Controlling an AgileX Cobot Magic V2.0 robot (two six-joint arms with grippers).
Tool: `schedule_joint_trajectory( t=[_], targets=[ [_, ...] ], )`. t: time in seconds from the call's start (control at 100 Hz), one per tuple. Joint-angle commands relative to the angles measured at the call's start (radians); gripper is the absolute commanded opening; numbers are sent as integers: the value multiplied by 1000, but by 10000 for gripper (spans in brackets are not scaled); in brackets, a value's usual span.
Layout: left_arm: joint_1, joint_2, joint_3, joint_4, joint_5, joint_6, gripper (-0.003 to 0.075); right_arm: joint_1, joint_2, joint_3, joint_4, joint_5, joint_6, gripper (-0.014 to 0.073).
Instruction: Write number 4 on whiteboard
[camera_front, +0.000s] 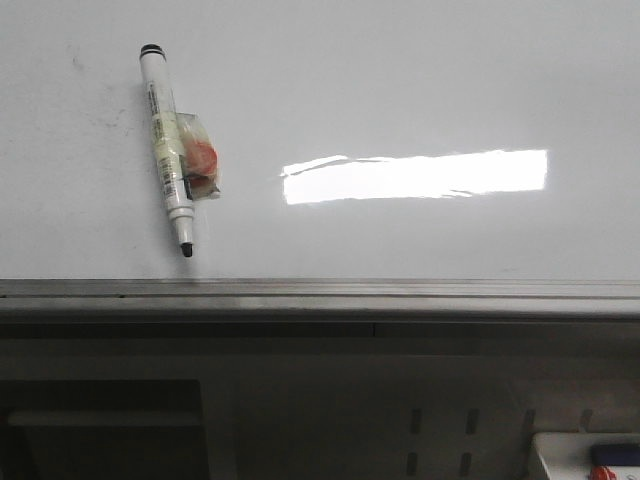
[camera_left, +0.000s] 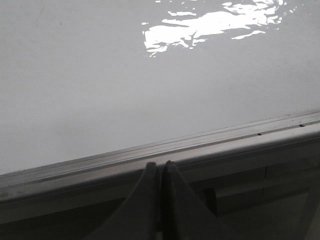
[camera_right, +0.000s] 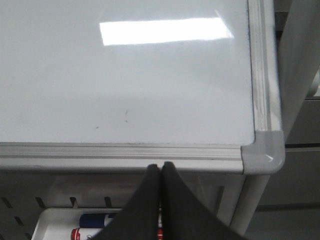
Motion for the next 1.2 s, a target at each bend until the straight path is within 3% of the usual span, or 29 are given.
schedule_joint_trajectory(
  t=[0.0, 0.11, 0.22, 0.29, 0.39, 0.45, 0.49, 0.61, 0.73, 0.85, 0.96, 1.04, 1.12, 1.19],
  targets=[
    [0, -23, 35, -1, -47, -10, -20, -6, -14, 24, -12, -16, -8, -58],
    [0, -23, 35, -1, -47, -10, -20, -6, -14, 24, -17, -26, -8, -58],
    [0, -23, 35, -40, -73, -10, -20, -6, -14, 24, -144, -127, -8, -58],
    [0, -23, 35, -177, -138, -10, -20, -6, -14, 24, -147, -233, -8, -58],
    [-2, -23, 35, -557, -224, -10, -20, -6, -14, 24, -126, -410, -8, -58],
    [-2, -23, 35, -798, -249, -10, -20, -6, -14, 24, -42, -508, 42, -58],
    [-2, -23, 35, -884, -270, -10, -20, -6, -14, 24, 33, -548, 108, -58],
    [-2, -23, 33, -1074, -315, -10, -20, -6, -14, 24, 208, -519, 233, -58],
    [-2, -23, 31, -1166, -298, -10, -20, -6, -14, 20, 373, -488, 235, -58],
    [-2, -21, -32, -1042, -256, 80, -20, -6, -14, -58, 416, -459, 235, -58],
    [-2, 32, -138, -780, -114, 144, -20, -2, 12, -187, 386, -252, 223, -58],
    [-2, 116, -236, -621, 1, 144, -12, 10, 53, -277, 358, -115, 132, -34],
    [-2, 232, -318, -559, 87, 144, 78, 35, 109, -353, 358, -35, 31, 32],
    [-2, 333, -385, -572, 151, 144, 253, 56, 155, -409, 358, 3, -13, 134]
  ],
)
